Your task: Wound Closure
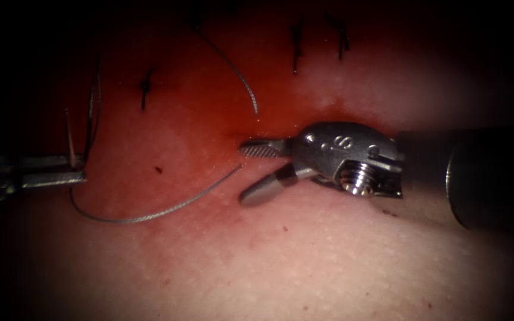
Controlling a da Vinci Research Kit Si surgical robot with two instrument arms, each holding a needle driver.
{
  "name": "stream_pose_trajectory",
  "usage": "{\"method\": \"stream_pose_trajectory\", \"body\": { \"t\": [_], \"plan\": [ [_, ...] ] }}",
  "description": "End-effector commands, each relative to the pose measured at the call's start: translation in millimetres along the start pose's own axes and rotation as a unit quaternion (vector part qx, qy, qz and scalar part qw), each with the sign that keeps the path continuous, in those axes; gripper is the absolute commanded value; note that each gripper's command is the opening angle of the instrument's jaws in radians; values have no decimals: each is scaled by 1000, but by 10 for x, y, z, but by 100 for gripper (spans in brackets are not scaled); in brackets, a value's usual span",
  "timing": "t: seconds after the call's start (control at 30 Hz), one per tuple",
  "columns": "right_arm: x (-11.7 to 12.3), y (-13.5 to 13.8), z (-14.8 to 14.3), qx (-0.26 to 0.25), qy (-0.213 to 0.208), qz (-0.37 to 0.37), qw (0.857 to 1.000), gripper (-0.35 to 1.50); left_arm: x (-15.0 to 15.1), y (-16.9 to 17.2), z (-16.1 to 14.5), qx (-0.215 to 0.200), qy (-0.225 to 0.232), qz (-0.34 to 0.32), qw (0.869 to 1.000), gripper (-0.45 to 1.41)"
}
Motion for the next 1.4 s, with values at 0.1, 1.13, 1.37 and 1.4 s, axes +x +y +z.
{"method": "stream_pose_trajectory", "body": {
  "t": [0.1, 1.13, 1.37, 1.4],
  "plan": [
    [3, 4, 17, 11, -6, -8, 1000, 24, 3, -3, 8, -1, 2, 0, 1000, -45],
    [58, -184, -80, 70, -48, 21, 996, -35, 14, 2, 18, 1, 33, 34, 999, -45],
    [61, -125, -79, 47, 35, -14, 998, 137, 9, -2, 13, -1, 33, 36, 999, -45],
    [59, -107, -82, 40, 39, -21, 998, 138, 7, -4, 12, 2, 29, 36, 999, -45]
  ]
}}
